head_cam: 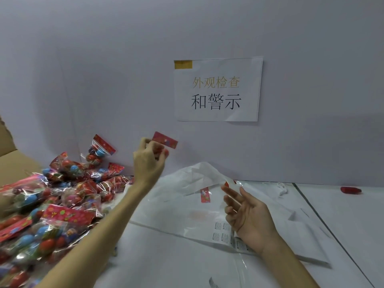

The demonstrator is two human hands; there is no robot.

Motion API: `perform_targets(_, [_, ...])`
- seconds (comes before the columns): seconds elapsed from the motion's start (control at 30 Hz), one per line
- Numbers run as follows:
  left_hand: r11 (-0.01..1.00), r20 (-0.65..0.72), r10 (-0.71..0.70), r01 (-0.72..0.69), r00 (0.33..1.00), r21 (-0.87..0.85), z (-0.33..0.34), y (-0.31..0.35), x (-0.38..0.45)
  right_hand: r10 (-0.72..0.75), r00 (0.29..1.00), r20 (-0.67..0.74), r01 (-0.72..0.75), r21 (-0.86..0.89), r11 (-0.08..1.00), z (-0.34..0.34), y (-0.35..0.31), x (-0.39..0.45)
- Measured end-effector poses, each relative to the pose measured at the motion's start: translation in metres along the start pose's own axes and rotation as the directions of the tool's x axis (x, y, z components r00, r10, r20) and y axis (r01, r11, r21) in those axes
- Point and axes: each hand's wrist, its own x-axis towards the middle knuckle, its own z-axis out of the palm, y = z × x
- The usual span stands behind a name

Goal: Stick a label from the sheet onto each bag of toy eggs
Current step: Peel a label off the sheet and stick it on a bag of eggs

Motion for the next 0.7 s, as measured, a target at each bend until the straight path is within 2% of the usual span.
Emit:
perform_targets(0.13, [0.929,0.019,-0.063,0.065,0.998,-0.364,-0.001,0.046,-0.062,-0.003,1.0,-0.015,0.002,-0.022,1.0,0.0,0.001,-0.001])
perform_targets(0.2, [0.884,0.083,-0.083,0.112,0.993,-0.453,0.008,0.055,-0.097,-0.021,1.0,-0.018,0.02,-0.075,0.997,0.002,0.005,-0.002])
perform_targets(0.27, [0.865,0.152,-0.074,0.139,0.986,-0.481,0.019,0.059,-0.124,-0.13,0.991,-0.044,0.117,-0.218,0.969,0.003,0.01,-0.001])
perform_targets(0.33, [0.881,0.199,-0.011,0.104,0.98,-0.461,0.027,0.057,-0.137,-0.322,0.945,-0.055,0.264,-0.449,0.853,0.004,0.016,0.0])
perform_targets(0.37, [0.895,0.213,0.053,0.048,0.976,-0.443,0.028,0.056,-0.141,-0.409,0.912,-0.037,0.314,-0.58,0.751,0.005,0.018,-0.001])
perform_targets(0.43, [0.91,0.239,0.231,-0.123,0.943,-0.396,0.029,0.053,-0.145,-0.536,0.841,0.076,0.377,-0.793,0.478,0.004,0.02,-0.003])
perform_targets(0.5, [0.886,0.262,0.416,-0.323,0.871,-0.334,0.031,0.049,-0.146,-0.548,0.807,0.22,0.411,-0.876,0.253,0.005,0.021,-0.005])
perform_targets(0.57, [0.849,0.259,0.514,-0.444,0.818,-0.285,0.033,0.045,-0.148,-0.508,0.811,0.29,0.431,-0.883,0.183,0.01,0.021,-0.008])
perform_targets(0.6, [0.849,0.248,0.515,-0.448,0.82,-0.28,0.033,0.045,-0.149,-0.502,0.81,0.304,0.439,-0.882,0.173,0.011,0.021,-0.009])
perform_targets(0.63, [0.866,0.24,0.481,-0.413,0.843,-0.284,0.032,0.045,-0.15,-0.509,0.806,0.301,0.439,-0.881,0.175,0.01,0.022,-0.009])
perform_targets(0.7, [0.912,0.235,0.333,-0.25,0.913,-0.324,0.03,0.049,-0.149,-0.546,0.801,0.247,0.434,-0.867,0.245,0.006,0.02,-0.006])
